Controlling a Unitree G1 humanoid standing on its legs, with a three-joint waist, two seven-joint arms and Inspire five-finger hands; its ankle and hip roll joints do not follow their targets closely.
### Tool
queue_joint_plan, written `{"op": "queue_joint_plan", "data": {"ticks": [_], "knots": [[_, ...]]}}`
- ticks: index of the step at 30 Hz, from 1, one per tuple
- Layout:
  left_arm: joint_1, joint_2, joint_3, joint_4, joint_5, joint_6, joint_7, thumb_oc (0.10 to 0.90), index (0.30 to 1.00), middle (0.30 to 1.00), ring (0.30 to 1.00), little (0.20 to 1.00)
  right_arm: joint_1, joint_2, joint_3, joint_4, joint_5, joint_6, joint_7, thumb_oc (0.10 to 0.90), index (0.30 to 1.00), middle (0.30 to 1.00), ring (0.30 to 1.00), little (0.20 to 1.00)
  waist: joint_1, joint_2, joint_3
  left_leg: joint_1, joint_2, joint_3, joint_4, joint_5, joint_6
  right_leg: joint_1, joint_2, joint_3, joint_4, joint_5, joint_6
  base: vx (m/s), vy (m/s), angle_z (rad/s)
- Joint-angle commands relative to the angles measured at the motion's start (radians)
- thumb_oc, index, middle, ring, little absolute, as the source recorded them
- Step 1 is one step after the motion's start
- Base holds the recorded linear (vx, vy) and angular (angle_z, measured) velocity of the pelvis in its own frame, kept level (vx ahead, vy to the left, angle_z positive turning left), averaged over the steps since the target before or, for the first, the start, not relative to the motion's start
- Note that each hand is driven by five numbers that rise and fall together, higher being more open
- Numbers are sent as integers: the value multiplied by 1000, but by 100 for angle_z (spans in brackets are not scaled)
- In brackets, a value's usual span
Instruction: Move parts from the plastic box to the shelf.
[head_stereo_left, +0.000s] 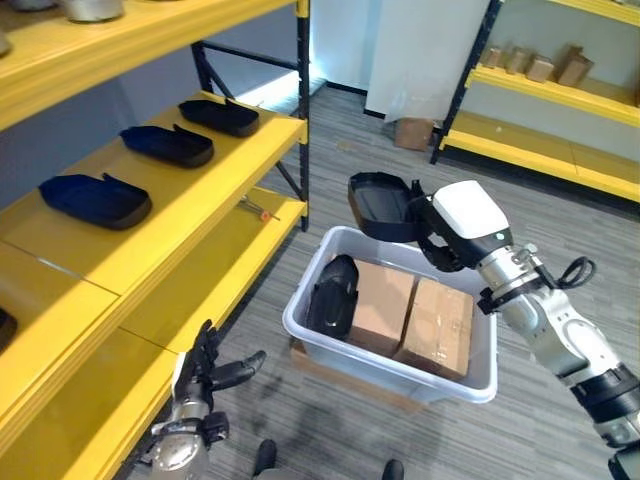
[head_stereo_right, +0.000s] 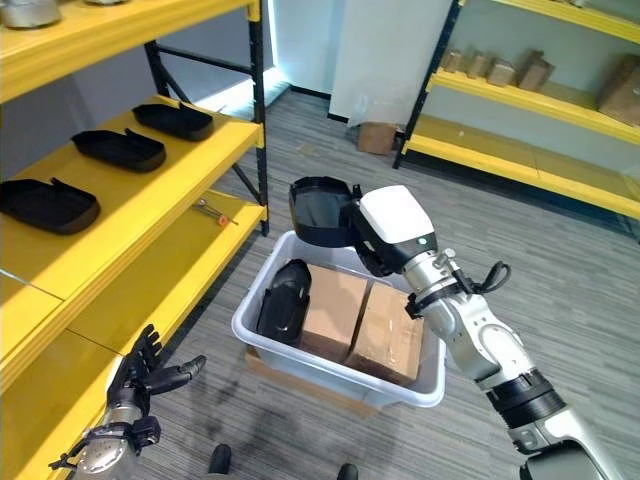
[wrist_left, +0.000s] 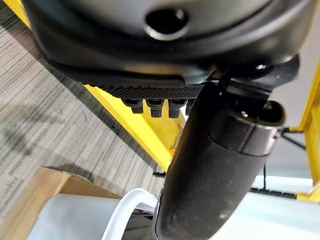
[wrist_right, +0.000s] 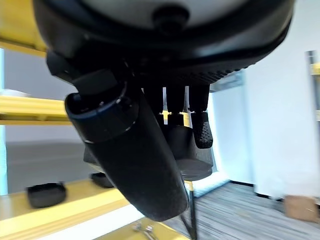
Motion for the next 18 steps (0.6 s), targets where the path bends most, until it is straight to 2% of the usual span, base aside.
{"op": "queue_joint_plan", "data": {"ticks": [1, 3, 4, 5, 8, 10, 11, 12, 13, 14, 15, 16, 18], "knots": [[-36, 61, 2, -77, 3, -93, 33, 900, 1000, 1000, 1000, 1000, -220, 14, -29, -24, 54, -17, -98, 400, 300, 300, 300, 300, 33, -19, -90, 22, 41, -10, 36, -14, -8, -7, 6, -16, 126, -133, -7, -12, -124, 11], [-39, 54, 7, -67, -14, -99, 46, 900, 1000, 1000, 1000, 1000, -282, 11, -3, -20, 62, -18, -109, 400, 300, 300, 300, 300, 61, -11, -73, 3, 65, -47, 61, 2, -23, 7, 32, -45, 142, -166, -25, -10, -222, 34], [-40, 47, 5, -47, -22, -100, 53, 900, 1000, 1000, 1000, 1000, -318, 13, 19, -12, 68, -23, -120, 400, 300, 300, 300, 300, 84, -5, -51, -17, 83, -73, 81, 37, -44, 14, 55, -74, 153, -183, -40, -24, -223, 43], [-41, 47, 4, -46, -22, -101, 53, 900, 1000, 1000, 1000, 1000, -321, 13, 20, -9, 69, -23, -121, 400, 300, 300, 300, 300, 81, -3, -50, -19, 84, -77, 81, 39, -46, 15, 57, -77, 154, -184, -42, -53, -174, 32], [-39, 39, -3, -43, -33, -97, 49, 900, 1000, 1000, 1000, 1000, -354, 1, 29, -18, 72, -28, -132, 400, 300, 300, 300, 300, 110, 5, -30, -63, 105, -112, 98, 112, -74, 38, 85, -126, 136, -194, -62, -37, -120, 39], [-41, 34, -12, -39, -31, -98, 45, 900, 1000, 1000, 1000, 1000, -360, -11, 27, -26, 70, -31, -143, 400, 300, 300, 300, 300, 118, 12, -13, -93, 112, -105, 113, 155, -86, 51, 91, -160, 125, -200, -68, -61, -64, 64], [-47, 30, -21, -37, -34, -100, 45, 900, 1000, 1000, 1000, 1000, -363, -17, 25, -26, 71, -31, -150, 400, 300, 300, 300, 300, 116, 16, -6, -115, 117, -87, 115, 184, -81, 53, 85, -186, 117, -191, -69, -134, -10, 122], [-56, 17, -30, -22, -41, -105, 44, 900, 1000, 1000, 1000, 1000, -356, -36, 20, -40, 64, -27, -157, 400, 300, 300, 300, 300, 96, 20, 14, -140, 166, 89, 160, 212, -67, 56, 68, -243, 117, -189, -73, -120, 11, 128], [-56, 17, -30, -22, -41, -105, 44, 900, 1000, 1000, 1000, 1000, -354, -37, 18, -42, 64, -27, -156, 400, 300, 300, 300, 300, 99, 20, 14, -138, 166, 91, 161, 211, -66, 56, 66, -241, 118, -189, -73, -135, -41, 178], [-64, 12, -43, -21, -42, -110, 45, 900, 1000, 1000, 1000, 1000, -307, -39, -15, -79, 49, -24, -173, 400, 300, 300, 300, 300, 61, 19, 10, -130, 236, 289, 265, 172, -74, 52, 51, -295, 136, -217, -87, -91, -66, 123], [-66, 12, -47, -27, -41, -112, 43, 900, 1000, 1000, 1000, 1000, -297, -40, -23, -86, 44, -21, -174, 400, 300, 300, 300, 300, 58, 18, 11, -127, 245, 308, 322, 145, -72, 48, 43, -312, 144, -218, -92, -90, -62, 135], [-65, 13, -47, -28, -41, -111, 43, 900, 1000, 1000, 1000, 1000, -294, -40, -26, -88, 44, -21, -173, 400, 300, 300, 300, 300, 58, 18, 11, -133, 247, 304, 336, 135, -72, 49, 42, -313, 146, -221, -91, -35, 15, 89], [-64, 11, -46, -36, -39, -115, 41, 900, 1000, 1000, 1000, 1000, -268, -44, -48, -103, 36, -16, -172, 400, 300, 300, 300, 300, 58, 21, 5, -119, 231, 276, 377, 63, -63, 53, 21, -332, 160, -221, -90, 2, 92, 99]]}}
